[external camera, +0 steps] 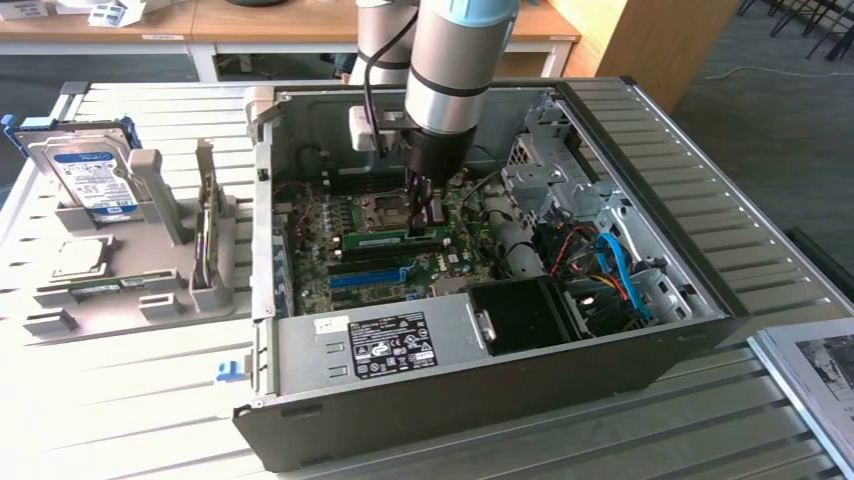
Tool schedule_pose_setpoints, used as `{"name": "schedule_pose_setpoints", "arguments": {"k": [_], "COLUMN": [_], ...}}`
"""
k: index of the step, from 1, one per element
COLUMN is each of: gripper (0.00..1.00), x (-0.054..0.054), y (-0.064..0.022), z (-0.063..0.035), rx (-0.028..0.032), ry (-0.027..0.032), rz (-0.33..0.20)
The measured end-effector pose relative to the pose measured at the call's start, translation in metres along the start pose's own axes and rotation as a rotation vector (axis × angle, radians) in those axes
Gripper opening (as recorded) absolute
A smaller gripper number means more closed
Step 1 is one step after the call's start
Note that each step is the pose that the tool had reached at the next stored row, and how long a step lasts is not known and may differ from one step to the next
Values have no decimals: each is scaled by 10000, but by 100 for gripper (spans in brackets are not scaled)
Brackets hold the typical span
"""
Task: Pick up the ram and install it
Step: 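Insert the ram into the slot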
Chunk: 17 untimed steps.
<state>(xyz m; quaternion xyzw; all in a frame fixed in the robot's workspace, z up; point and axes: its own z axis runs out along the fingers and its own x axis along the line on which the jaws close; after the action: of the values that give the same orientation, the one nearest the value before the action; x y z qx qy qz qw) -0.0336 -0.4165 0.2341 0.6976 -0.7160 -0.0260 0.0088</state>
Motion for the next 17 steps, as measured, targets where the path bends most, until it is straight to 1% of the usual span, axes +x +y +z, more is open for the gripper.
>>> {"name": "schedule_pose_setpoints", "arguments": {"k": [17], "gripper": [12], "x": [0], "y": [0], "z": [7], "rx": [-1], "ry": [3], "rz": [-53]}}
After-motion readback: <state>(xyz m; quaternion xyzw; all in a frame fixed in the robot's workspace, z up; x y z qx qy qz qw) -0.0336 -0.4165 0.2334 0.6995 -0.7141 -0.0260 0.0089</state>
